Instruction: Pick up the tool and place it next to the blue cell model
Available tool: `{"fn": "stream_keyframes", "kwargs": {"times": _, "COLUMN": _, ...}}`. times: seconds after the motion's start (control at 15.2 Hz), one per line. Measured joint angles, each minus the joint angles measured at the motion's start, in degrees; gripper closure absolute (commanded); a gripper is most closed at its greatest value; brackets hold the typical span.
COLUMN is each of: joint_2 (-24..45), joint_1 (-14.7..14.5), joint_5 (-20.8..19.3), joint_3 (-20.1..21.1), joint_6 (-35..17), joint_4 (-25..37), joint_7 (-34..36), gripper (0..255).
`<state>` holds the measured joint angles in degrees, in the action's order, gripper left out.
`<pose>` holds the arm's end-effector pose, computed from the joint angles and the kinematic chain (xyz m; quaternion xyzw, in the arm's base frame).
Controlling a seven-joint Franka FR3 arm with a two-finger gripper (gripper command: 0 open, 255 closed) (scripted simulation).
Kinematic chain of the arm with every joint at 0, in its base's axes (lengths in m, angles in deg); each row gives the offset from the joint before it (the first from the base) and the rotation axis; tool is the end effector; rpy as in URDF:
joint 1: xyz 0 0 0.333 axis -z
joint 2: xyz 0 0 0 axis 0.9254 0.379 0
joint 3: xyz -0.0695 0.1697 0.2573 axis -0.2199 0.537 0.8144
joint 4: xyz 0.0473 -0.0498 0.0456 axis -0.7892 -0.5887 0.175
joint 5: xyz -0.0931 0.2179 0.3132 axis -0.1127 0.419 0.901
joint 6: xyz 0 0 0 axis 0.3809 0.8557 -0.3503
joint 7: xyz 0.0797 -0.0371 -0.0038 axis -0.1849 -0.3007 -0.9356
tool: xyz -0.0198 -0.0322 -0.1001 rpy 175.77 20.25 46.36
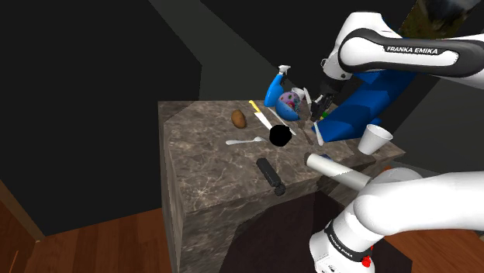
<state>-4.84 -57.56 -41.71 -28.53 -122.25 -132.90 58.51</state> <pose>0.3122 -0.1461 0.5105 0.9990 -0.0241 -0.0071 0.0367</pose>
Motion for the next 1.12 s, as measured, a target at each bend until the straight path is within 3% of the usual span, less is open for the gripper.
{"fn": "stream_keyframes", "kwargs": {"times": 0.46, "joint_2": -0.19, "joint_1": -0.22, "joint_5": 0.63, "joint_3": 0.68, "joint_6": 5.39, "joint_4": 5.2, "joint_7": -0.41, "gripper": 255}}
{"fn": "stream_keyframes", "kwargs": {"times": 1.12, "joint_2": 15.88, "joint_1": 0.03, "joint_5": 0.16, "joint_3": -6.35, "joint_6": 0.63, "joint_4": 17.5, "joint_7": -7.7, "gripper": 255}}
